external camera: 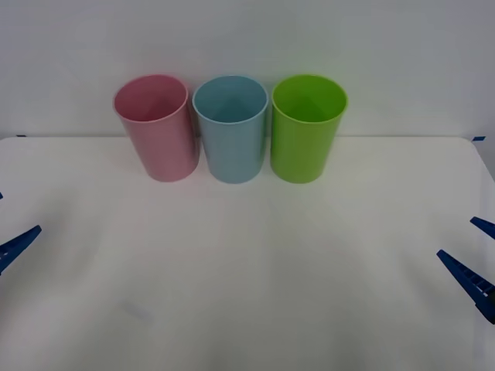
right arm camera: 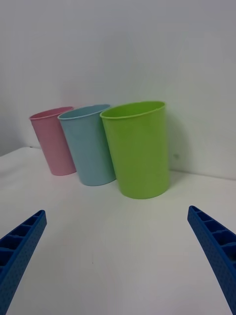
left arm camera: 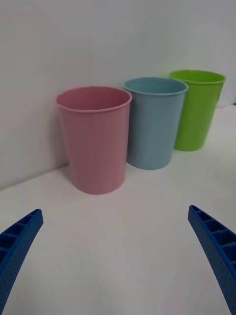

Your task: Grasp the object on the table and drop it into the matching bin: aluminum can to the light blue bin, PET bottle to the pink bin.

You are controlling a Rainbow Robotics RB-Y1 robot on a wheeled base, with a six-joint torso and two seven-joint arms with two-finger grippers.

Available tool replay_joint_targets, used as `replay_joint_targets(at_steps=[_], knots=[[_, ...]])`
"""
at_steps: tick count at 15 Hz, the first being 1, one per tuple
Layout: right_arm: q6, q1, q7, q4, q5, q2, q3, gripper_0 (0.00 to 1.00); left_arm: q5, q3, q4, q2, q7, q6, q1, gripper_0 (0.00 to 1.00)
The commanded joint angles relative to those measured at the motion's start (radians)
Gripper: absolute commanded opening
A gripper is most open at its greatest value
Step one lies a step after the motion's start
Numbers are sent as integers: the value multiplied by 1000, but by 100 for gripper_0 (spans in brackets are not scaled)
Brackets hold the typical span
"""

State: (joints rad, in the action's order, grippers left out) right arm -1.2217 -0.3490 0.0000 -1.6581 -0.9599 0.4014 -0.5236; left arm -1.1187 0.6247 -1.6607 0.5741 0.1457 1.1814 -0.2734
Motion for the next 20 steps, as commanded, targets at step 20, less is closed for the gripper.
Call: replay_joint_targets(at_steps=[20], knots=[[0,0,0,0,0,0,0,100,94,-60,1,0,-69,34,-191,100]])
